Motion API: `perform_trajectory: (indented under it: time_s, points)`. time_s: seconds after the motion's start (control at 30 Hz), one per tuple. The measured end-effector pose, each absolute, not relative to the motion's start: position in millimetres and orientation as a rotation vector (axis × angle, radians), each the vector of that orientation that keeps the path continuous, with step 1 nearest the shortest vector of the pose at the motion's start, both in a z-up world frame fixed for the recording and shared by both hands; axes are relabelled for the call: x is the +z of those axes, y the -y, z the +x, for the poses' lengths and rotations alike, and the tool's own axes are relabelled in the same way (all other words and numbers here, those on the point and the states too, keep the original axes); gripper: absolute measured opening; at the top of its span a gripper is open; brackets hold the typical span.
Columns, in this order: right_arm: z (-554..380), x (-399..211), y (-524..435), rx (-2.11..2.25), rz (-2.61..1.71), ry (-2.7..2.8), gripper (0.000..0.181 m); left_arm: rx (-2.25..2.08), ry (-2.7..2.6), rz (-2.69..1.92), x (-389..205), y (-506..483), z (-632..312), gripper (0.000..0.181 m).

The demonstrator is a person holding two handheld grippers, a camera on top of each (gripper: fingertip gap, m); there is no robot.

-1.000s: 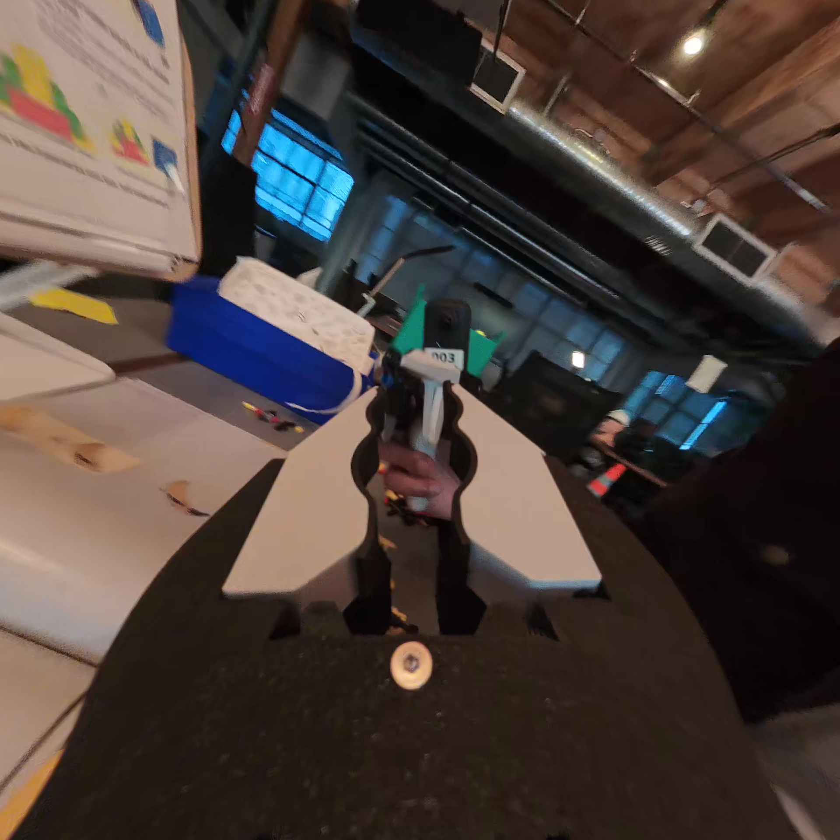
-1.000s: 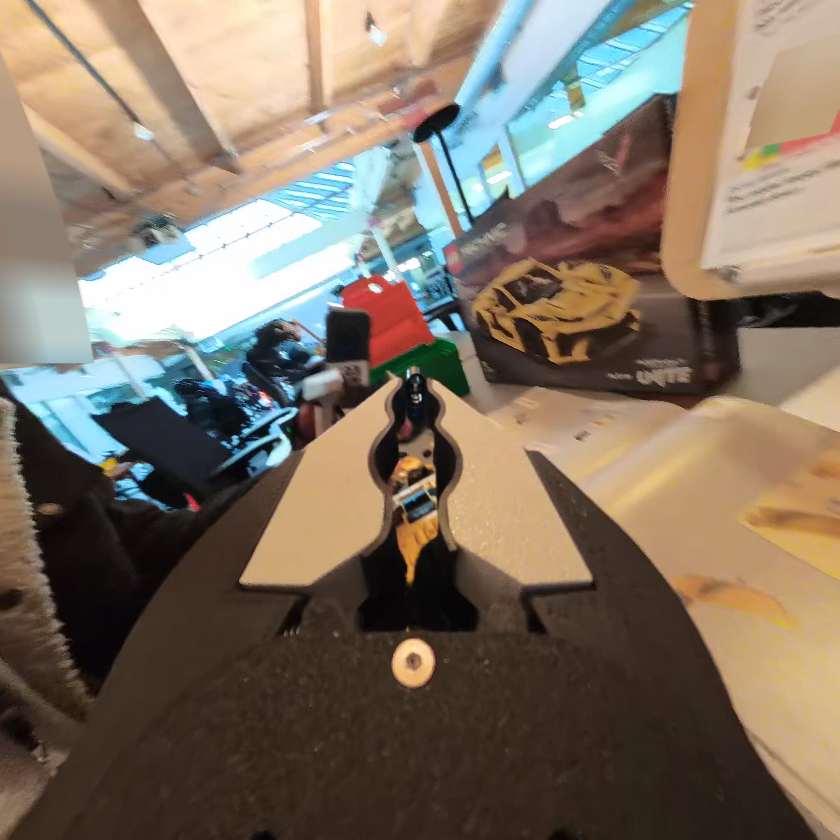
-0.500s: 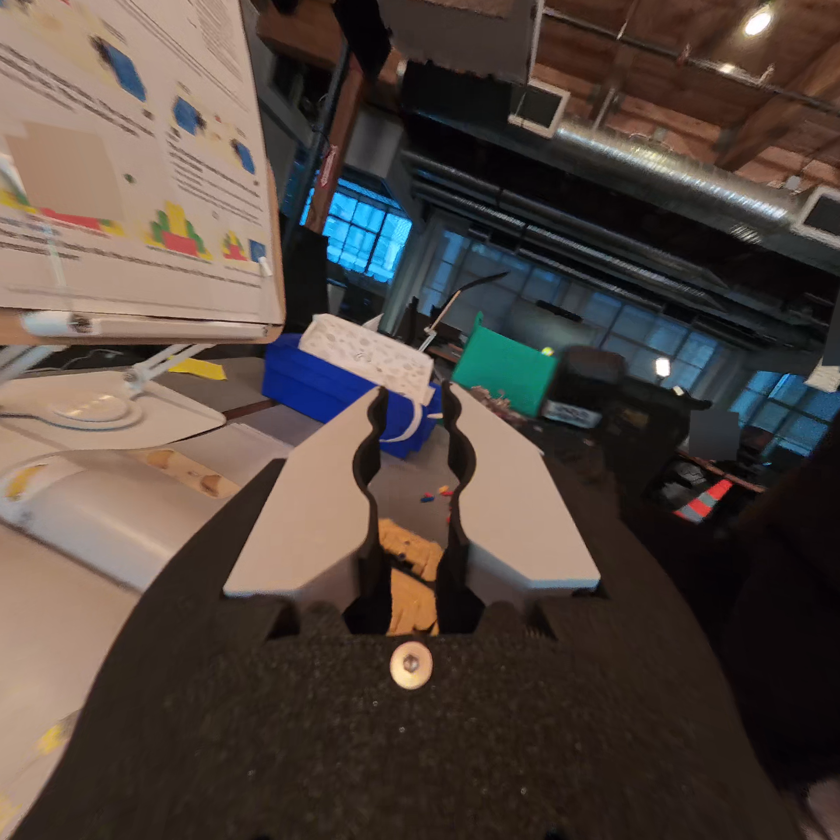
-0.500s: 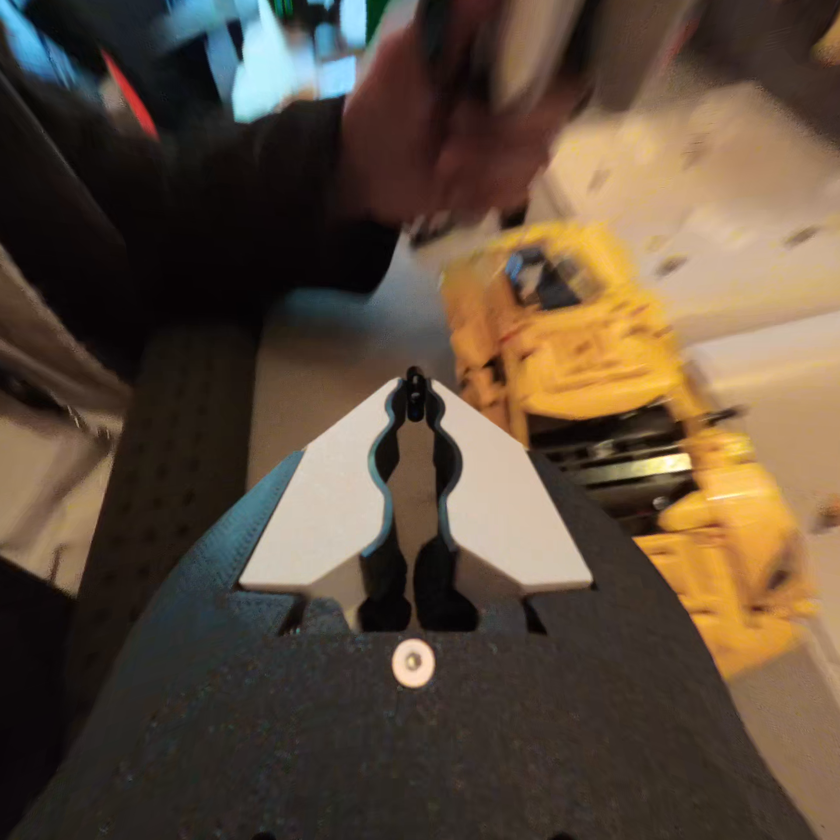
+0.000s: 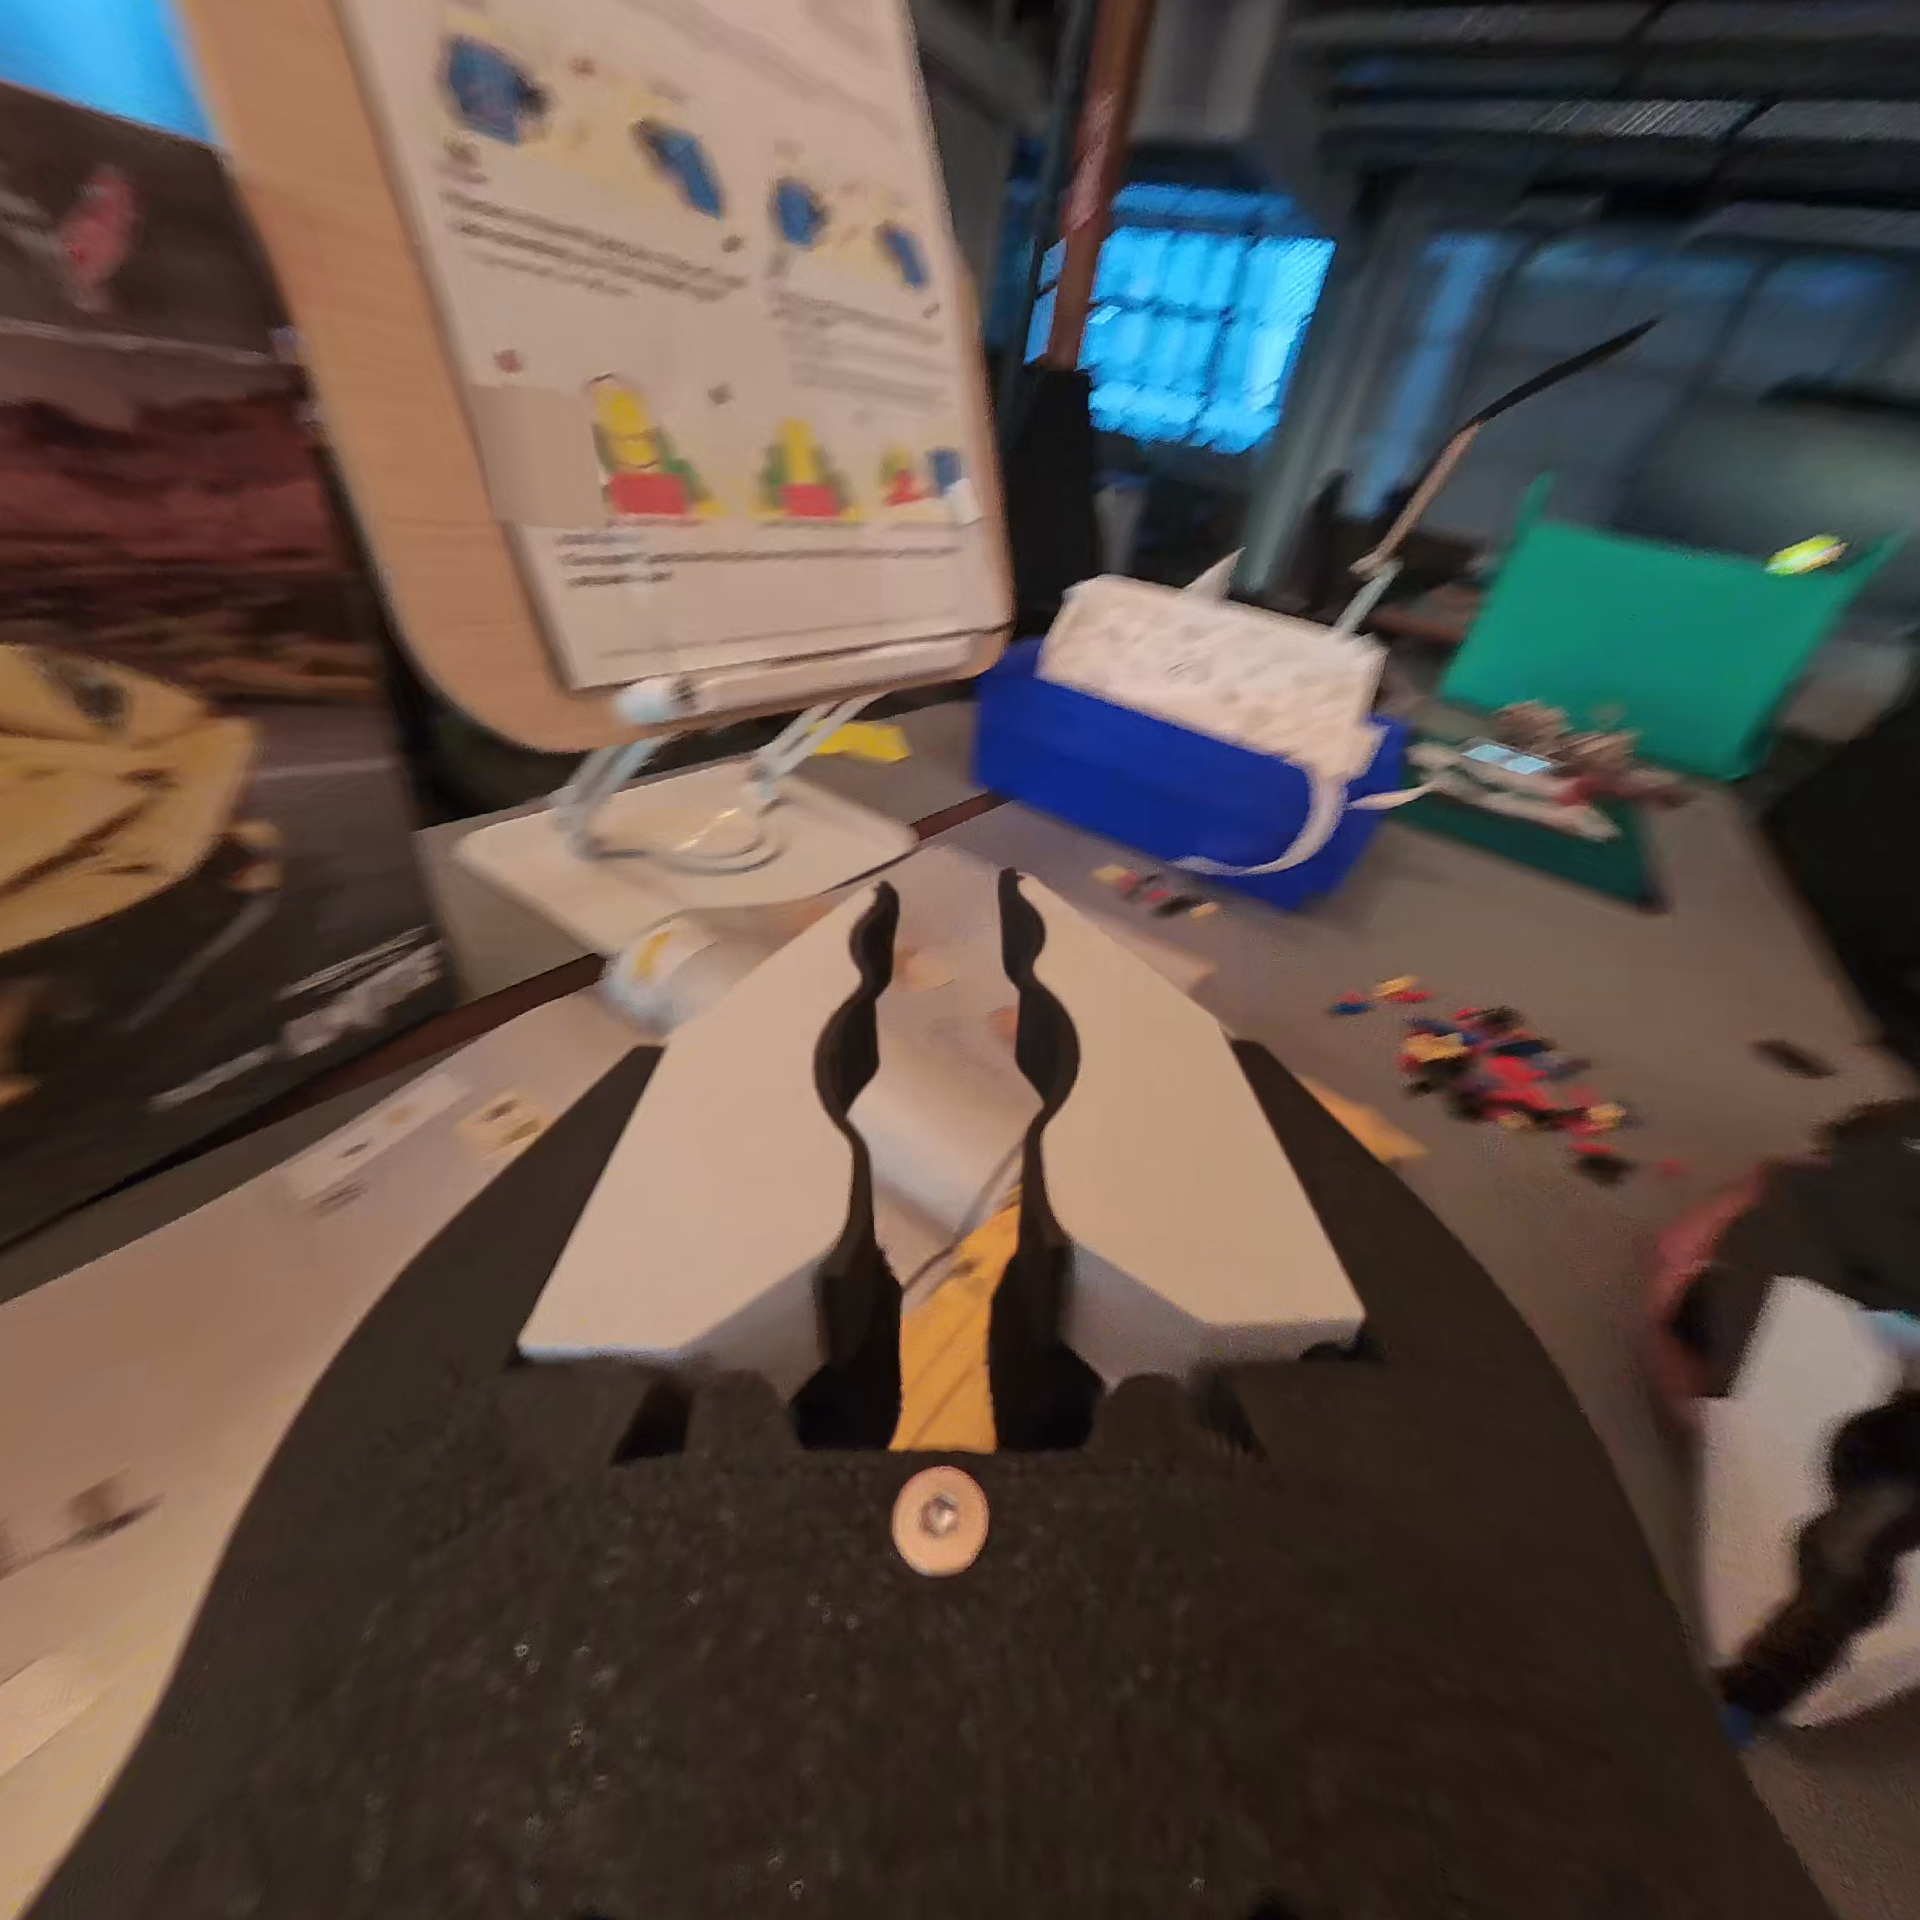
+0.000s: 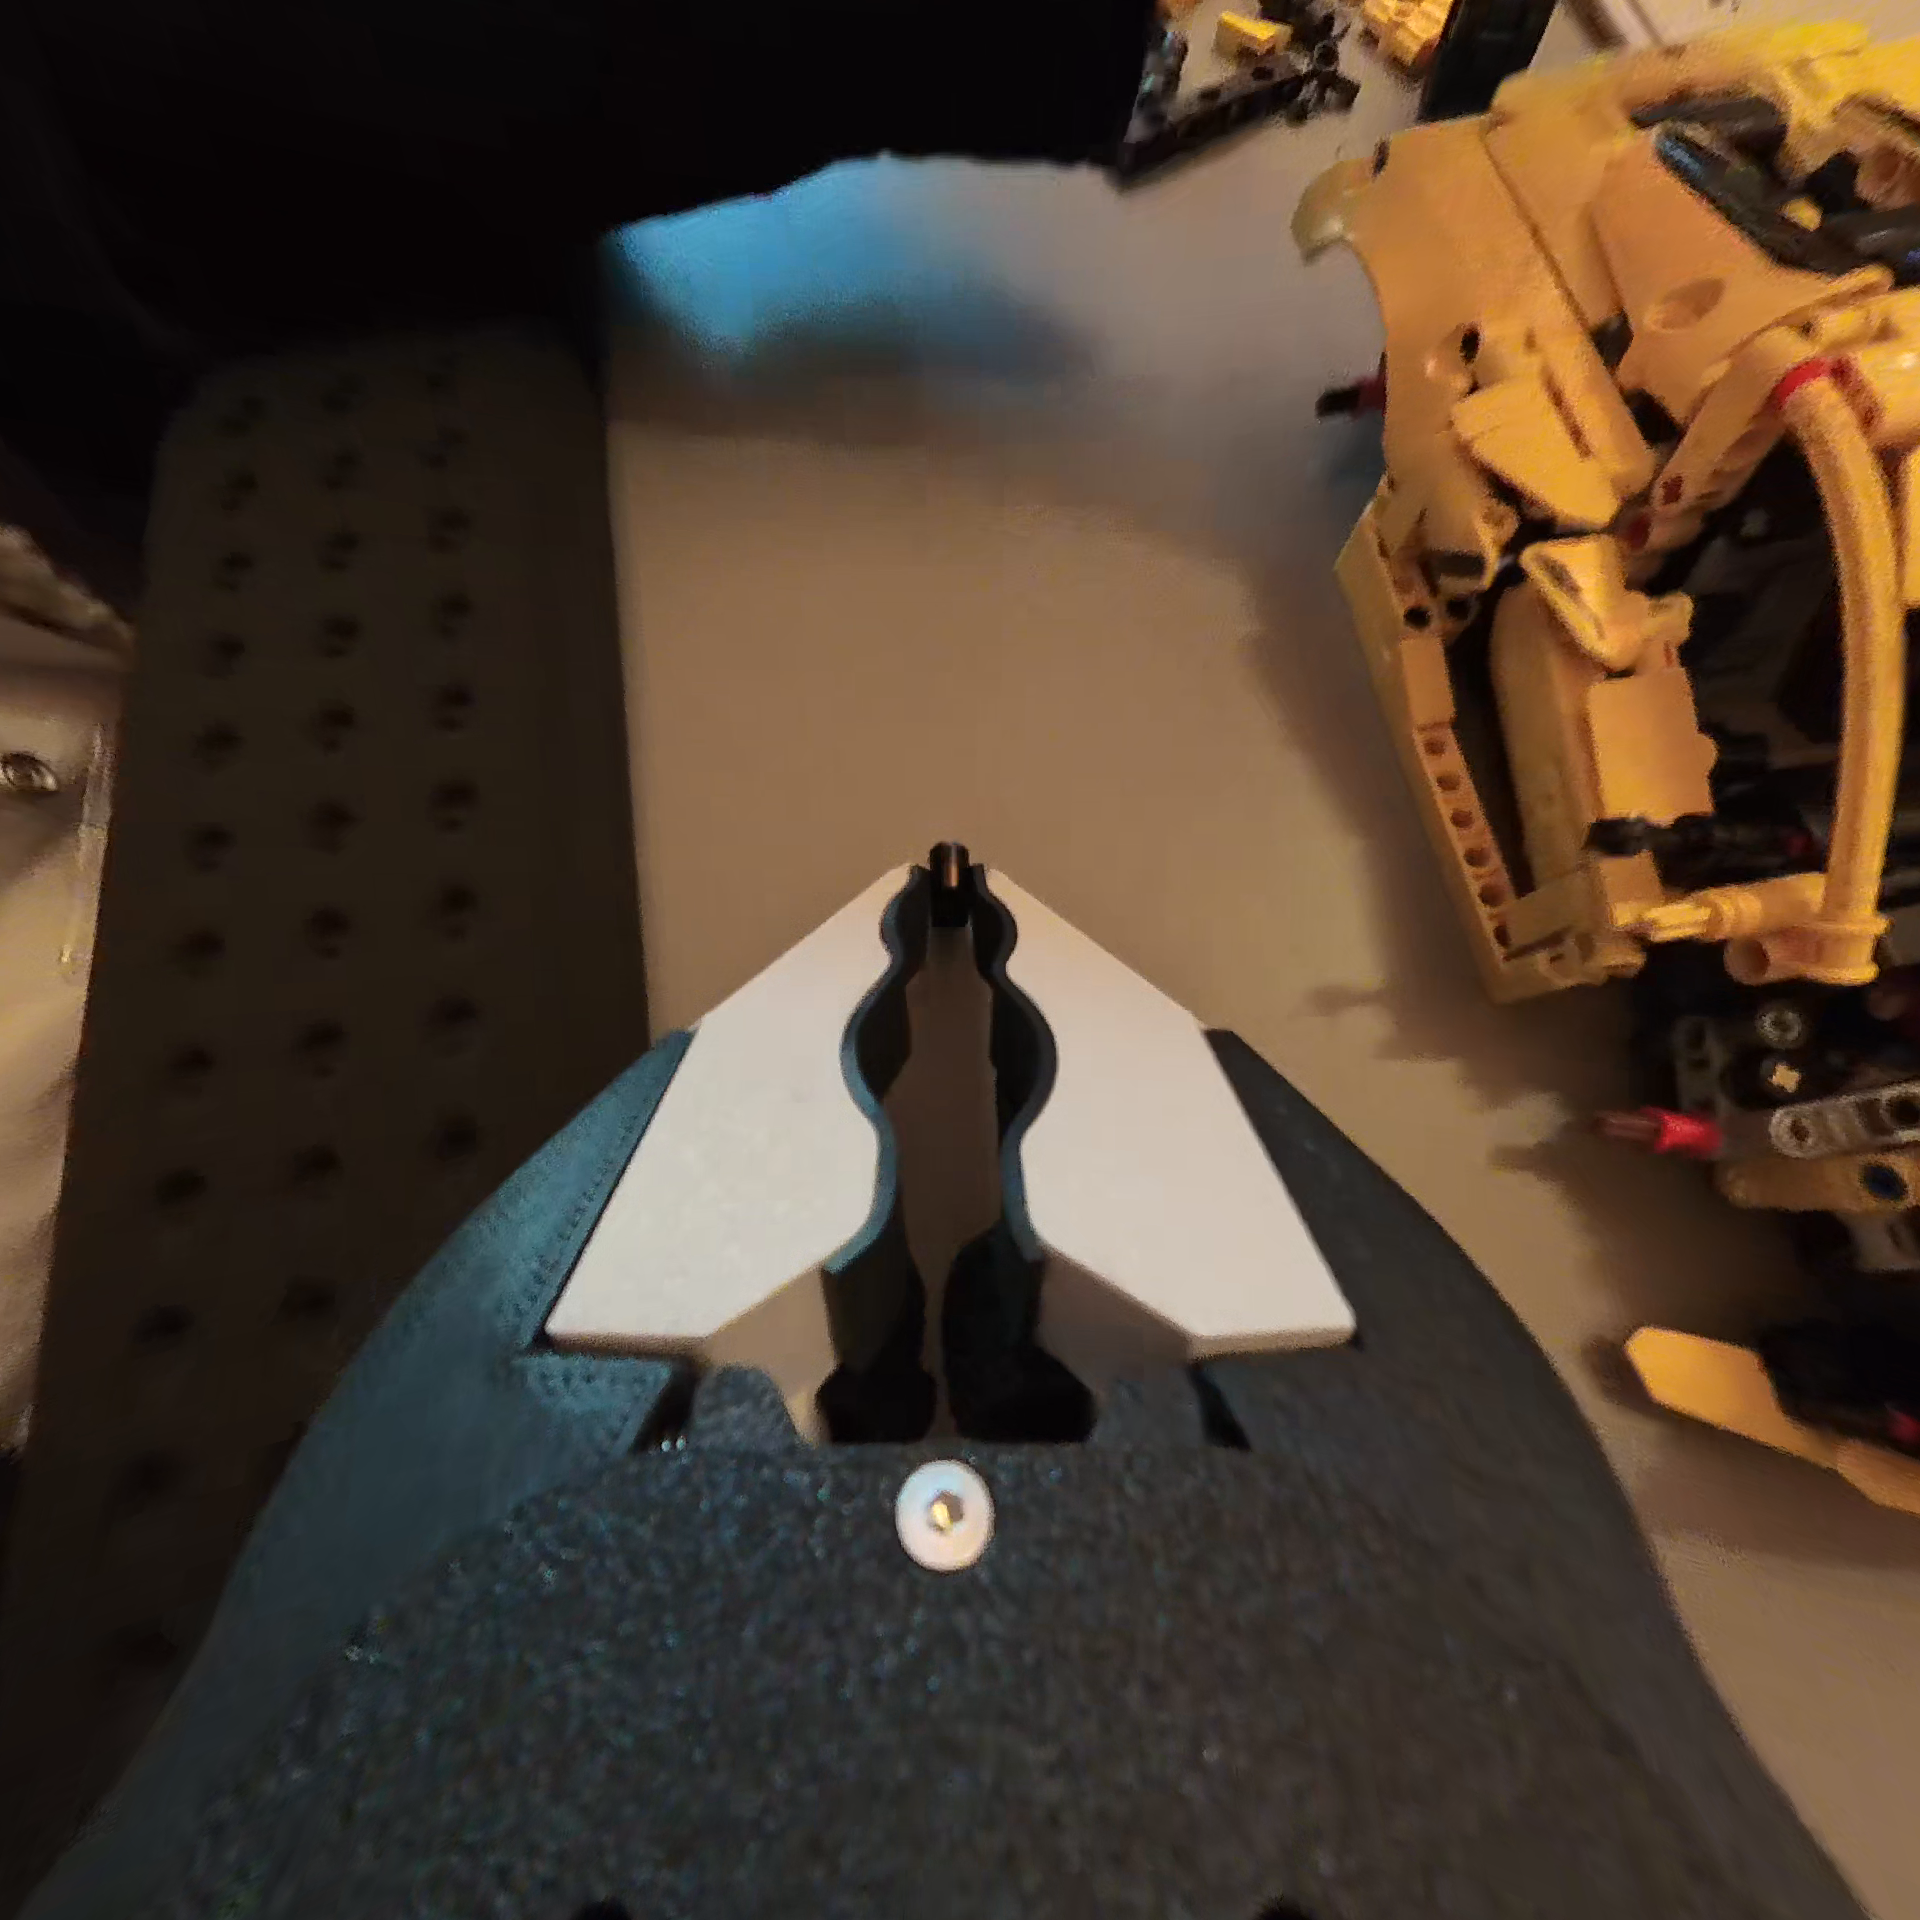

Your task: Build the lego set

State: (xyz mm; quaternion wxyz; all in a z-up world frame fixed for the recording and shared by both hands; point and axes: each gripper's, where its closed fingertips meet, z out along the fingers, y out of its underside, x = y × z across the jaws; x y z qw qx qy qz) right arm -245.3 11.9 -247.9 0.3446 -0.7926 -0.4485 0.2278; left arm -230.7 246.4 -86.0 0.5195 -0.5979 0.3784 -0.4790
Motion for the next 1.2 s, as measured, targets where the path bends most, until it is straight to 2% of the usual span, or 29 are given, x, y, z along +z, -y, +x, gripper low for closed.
perform_trajectory:
  time_s: [0.17, 0.23, 0.3, 0.4, 0.47, 0.53, 0.77, 0.93, 1.03, 1.2]
  points:
    - [-235, -254, -6, 0.605, -2.107, 1.101, 0.009, -0.795, -0.83, -1.611, -118, -304, -278, 0.018]
    - [-228, -247, -7, 0.645, -2.115, 1.049, 0.024, -0.769, -0.786, -1.675, -127, -316, -291, 0.018]
    - [-209, -228, -10, 0.695, -2.103, 0.951, 0.029, -0.756, -0.718, -1.733, -133, -326, -301, 0.018]
    - [-123, -206, -36, 0.512, -2.125, 0.684, 0.022, -0.764, -0.64, -1.799, -141, -334, -311, 0.018]
    - [-36, -214, -51, 0.228, -2.252, 0.443, 0.017, -0.827, -0.618, -1.788, -137, -333, -309, 0.018]
    - [8, -234, -46, 0.146, -2.406, 0.329, 0.019, -0.842, -0.617, -1.785, -135, -331, -308, 0.018]
    - [18, -254, -41, -0.009, -2.494, 0.311, 0.019, -0.829, -0.622, -1.791, -138, -332, -310, 0.018]
    - [15, -256, -44, 0.021, -2.465, 0.258, 0.017, -0.855, -0.618, -1.795, -138, -331, -308, 0.018]
    - [18, -256, -44, -0.021, -2.464, 0.275, 0.008, -0.856, -0.618, -1.79, -137, -331, -309, 0.018]
    - [15, -246, -47, -0.07, -2.432, 0.327, 0.008, -0.817, -0.572, -1.818, -135, -337, -324, 0.018]
